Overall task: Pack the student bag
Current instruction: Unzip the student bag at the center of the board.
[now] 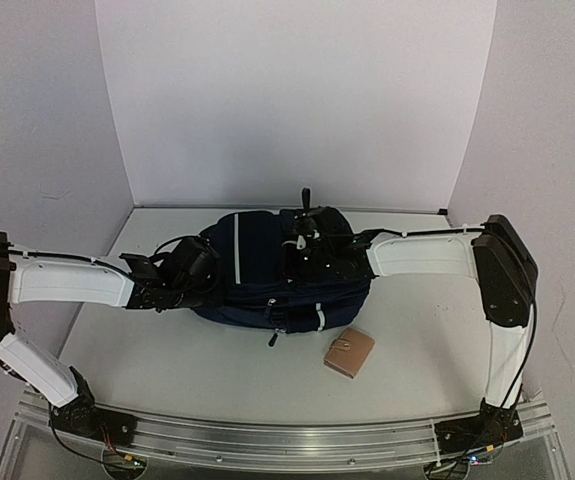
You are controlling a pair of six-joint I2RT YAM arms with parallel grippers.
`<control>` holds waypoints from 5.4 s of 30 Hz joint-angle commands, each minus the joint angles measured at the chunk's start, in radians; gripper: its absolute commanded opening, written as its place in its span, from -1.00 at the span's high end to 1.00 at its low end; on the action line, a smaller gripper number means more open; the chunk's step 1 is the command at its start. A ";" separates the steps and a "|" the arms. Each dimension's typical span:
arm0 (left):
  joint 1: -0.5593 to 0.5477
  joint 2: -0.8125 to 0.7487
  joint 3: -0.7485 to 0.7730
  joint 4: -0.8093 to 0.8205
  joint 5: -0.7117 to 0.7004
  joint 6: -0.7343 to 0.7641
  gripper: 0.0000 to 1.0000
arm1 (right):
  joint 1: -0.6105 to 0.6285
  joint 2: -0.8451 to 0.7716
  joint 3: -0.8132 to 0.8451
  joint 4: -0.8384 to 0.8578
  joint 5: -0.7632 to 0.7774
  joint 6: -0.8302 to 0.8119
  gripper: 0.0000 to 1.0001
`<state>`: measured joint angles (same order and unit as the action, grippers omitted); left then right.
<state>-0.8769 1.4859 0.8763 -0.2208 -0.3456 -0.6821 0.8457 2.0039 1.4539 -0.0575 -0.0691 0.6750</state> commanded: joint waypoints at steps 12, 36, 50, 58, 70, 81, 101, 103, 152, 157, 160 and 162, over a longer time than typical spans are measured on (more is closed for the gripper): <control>0.177 -0.129 0.014 -0.052 0.029 0.150 1.00 | -0.057 -0.144 -0.091 0.005 0.111 -0.184 1.00; 0.246 -0.110 -0.050 0.208 0.594 0.379 1.00 | 0.160 -0.229 -0.054 0.048 0.163 -0.658 -0.45; 0.247 -0.126 -0.056 0.176 0.528 0.349 1.00 | 0.260 0.027 0.152 0.068 0.282 -0.835 -0.44; 0.246 -0.126 -0.065 0.194 0.514 0.338 1.00 | 0.261 0.122 0.201 0.066 0.366 -0.907 -0.19; 0.262 -0.099 -0.052 0.197 0.362 0.344 1.00 | 0.267 0.085 0.158 0.090 0.460 -0.887 1.00; 0.372 -0.012 0.012 0.268 0.401 0.358 1.00 | 0.270 -0.139 -0.114 0.123 0.337 -0.768 1.00; 0.507 0.125 0.050 0.422 0.853 0.436 0.99 | 0.274 -0.302 -0.260 0.110 0.319 -0.534 0.30; 0.506 0.104 0.020 0.434 0.872 0.429 1.00 | 0.274 -0.270 -0.220 0.110 0.303 -0.510 0.08; 0.551 0.365 0.308 0.360 0.775 0.336 1.00 | 0.274 -0.238 -0.030 0.089 0.300 -0.586 1.00; 0.551 0.432 0.369 0.418 0.866 0.366 1.00 | 0.275 -0.241 -0.040 0.108 0.285 -0.602 1.00; 0.557 0.456 0.407 0.403 0.865 0.363 0.99 | 0.271 -0.222 -0.040 0.120 0.375 -0.596 1.00; 0.561 0.452 0.415 0.388 0.845 0.355 0.91 | 0.256 -0.197 -0.024 0.117 0.459 -0.565 1.00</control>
<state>-0.3948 1.9061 1.2243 0.1237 0.6985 -0.3330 1.0824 1.8767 1.4078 0.0072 0.3027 0.0905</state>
